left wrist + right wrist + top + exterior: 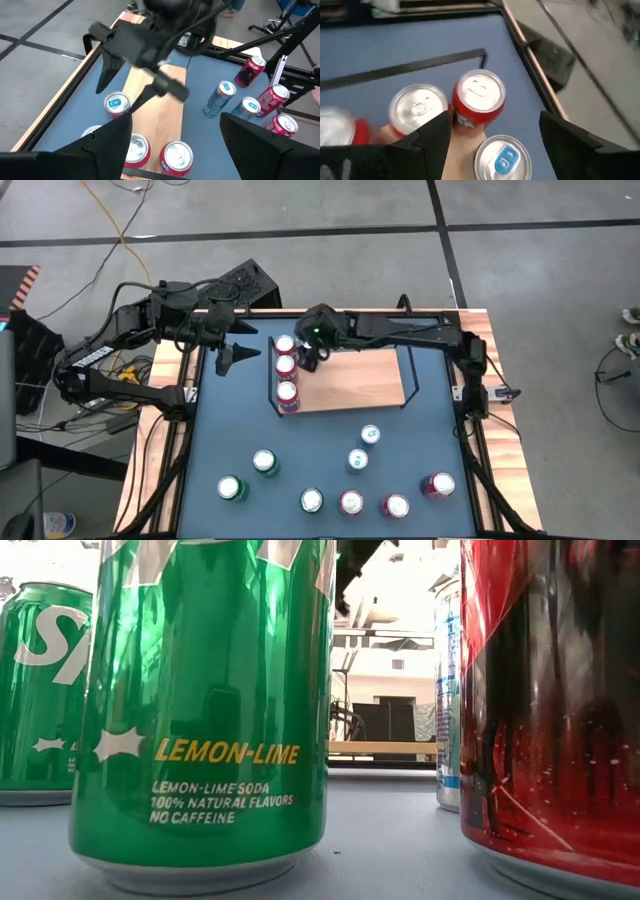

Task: Place canned beverage on shelf
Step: Put the blue soda can on the shelf

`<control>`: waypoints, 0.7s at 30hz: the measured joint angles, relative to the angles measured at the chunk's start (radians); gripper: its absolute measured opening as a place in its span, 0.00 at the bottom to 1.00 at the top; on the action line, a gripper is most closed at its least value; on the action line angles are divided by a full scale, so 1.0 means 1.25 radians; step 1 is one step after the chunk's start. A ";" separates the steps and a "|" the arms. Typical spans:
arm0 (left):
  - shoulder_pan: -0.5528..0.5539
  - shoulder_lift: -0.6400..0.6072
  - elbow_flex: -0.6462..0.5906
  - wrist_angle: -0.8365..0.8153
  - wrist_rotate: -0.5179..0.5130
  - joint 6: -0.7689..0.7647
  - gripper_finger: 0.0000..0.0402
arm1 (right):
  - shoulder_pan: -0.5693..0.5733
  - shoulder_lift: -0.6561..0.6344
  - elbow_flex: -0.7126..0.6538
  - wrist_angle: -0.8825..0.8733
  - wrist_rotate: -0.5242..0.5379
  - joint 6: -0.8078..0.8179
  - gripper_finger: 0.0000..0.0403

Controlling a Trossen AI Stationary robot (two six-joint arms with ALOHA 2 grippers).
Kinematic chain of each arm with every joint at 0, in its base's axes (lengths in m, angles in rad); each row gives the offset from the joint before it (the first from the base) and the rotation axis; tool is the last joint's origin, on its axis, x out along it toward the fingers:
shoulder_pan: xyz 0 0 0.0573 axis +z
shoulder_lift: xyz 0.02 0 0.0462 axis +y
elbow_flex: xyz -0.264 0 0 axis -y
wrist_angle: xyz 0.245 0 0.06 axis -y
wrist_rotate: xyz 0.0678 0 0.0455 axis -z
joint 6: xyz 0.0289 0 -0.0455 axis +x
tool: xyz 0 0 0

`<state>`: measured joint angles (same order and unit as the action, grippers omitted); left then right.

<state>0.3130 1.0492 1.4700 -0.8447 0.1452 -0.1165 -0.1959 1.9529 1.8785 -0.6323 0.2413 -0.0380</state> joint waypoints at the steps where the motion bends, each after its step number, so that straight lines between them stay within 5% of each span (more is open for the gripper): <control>1: 0.000 0.000 0.000 -0.002 0.000 0.000 0.71 | 0.000 -0.015 -0.001 -0.018 -0.018 -0.039 0.71; 12: 0.000 0.000 0.000 -0.033 -0.003 0.000 0.71 | -0.059 -0.048 -0.004 -0.135 -0.264 -0.267 0.71; 21: 0.000 0.000 0.000 -0.033 -0.038 0.020 0.71 | -0.073 -0.016 0.000 -0.086 -0.280 -0.366 0.71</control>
<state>0.3130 1.0496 1.4704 -0.8858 0.0980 -0.0910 -0.2870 1.9323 1.8780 -0.7397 -0.1087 -0.4951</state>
